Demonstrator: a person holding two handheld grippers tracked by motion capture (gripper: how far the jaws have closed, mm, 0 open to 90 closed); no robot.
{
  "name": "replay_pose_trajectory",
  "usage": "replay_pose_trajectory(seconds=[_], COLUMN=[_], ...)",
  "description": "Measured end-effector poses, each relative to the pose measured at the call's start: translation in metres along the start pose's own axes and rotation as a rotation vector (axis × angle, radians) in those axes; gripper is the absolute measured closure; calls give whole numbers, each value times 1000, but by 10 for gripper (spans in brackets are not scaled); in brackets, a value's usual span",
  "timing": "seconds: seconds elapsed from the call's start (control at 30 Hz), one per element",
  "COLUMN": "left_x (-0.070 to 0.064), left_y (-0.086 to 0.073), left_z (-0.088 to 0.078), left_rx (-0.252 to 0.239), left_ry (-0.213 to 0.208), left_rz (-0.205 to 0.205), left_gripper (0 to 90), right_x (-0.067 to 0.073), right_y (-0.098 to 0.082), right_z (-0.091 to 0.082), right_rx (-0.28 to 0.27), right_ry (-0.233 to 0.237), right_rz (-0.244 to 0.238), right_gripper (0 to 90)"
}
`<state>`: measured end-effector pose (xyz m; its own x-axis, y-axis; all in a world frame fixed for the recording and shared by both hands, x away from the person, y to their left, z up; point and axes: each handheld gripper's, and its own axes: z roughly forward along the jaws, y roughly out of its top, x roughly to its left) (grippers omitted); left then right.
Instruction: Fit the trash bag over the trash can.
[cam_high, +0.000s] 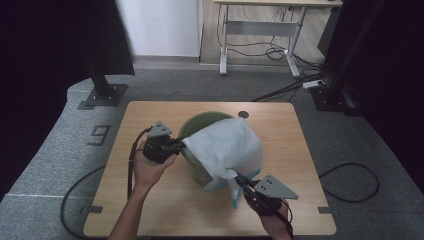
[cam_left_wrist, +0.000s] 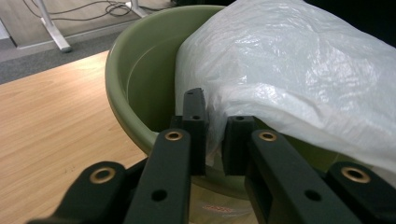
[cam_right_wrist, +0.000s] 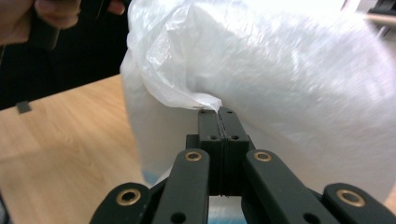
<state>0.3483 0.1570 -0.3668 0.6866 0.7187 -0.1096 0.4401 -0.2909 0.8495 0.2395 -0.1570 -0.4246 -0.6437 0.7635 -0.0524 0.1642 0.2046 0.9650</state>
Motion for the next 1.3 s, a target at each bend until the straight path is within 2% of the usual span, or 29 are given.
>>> replay_pose_trajectory(seconds=[0.2, 0.23, 0.27, 0.37, 0.4, 0.5, 0.53, 0.63, 0.77, 0.9, 0.97, 1.0, 1.03, 1.07, 1.13, 1.2, 1.27, 1.3], left_x=[-5, -5, -8, -12, -17, -22, -27, -31, -39, -45, -46, -46, -45, -43, -41, -40, -38, -35], left_y=[1, 1, 2, 4, 6, 8, 10, 12, 14, 15, 16, 16, 17, 17, 17, 16, 15, 14], left_z=[-3, -3, -4, -4, -6, -8, -8, -8, -2, 5, 8, 10, 12, 14, 16, 17, 18, 18], left_rx=[-6, -6, 2, 2, -13, -25, -30, -29, -17, -10, 8, 16, 26, 41, 45, 41, 22, 3], left_ry=[-6, -6, -25, -35, -36, -54, -70, -85, -96, -69, -65, -66, -73, -83, -70, -59, -29, -21], left_rz=[19, 19, 26, 37, 56, 74, 89, 100, 129, 138, 126, 119, 110, 97, 91, 87, 80, 67], left_gripper=[772, 742, 692, 511, 464, 368, 347, 313, 309, 398, 547, 547, 595, 685, 754, 792, 806, 837], right_x=[-9, -10, -11, -11, -11, -10, -10, -9, -9, -9, -10, -10, -10, -10, -10, -10, -10, -11], right_y=[11, 12, 13, 14, 16, 19, 20, 22, 23, 22, 21, 21, 20, 18, 16, 15, 14, 14], right_z=[-2, -2, -1, 1, 4, 6, 6, 7, 9, 10, 10, 10, 10, 10, 9, 7, 6, 4], right_rx=[-31, -32, -32, -30, -30, -28, -27, -26, -24, -19, -16, -16, -15, -14, -19, -26, -29, -38], right_ry=[-15, -14, -13, -10, -8, -3, -1, 3, 3, 6, 8, 9, 11, 14, 23, 37, 37, 44], right_rz=[12, 15, 18, 14, 10, 7, 5, -2, -8, -6, -7, -4, -2, 0, 1, 1, 2, 10], right_gripper=[886, 885, 886, 886, 885, 885, 885, 885, 885, 885, 885, 885, 885, 882, 870, 840, 823, 783])
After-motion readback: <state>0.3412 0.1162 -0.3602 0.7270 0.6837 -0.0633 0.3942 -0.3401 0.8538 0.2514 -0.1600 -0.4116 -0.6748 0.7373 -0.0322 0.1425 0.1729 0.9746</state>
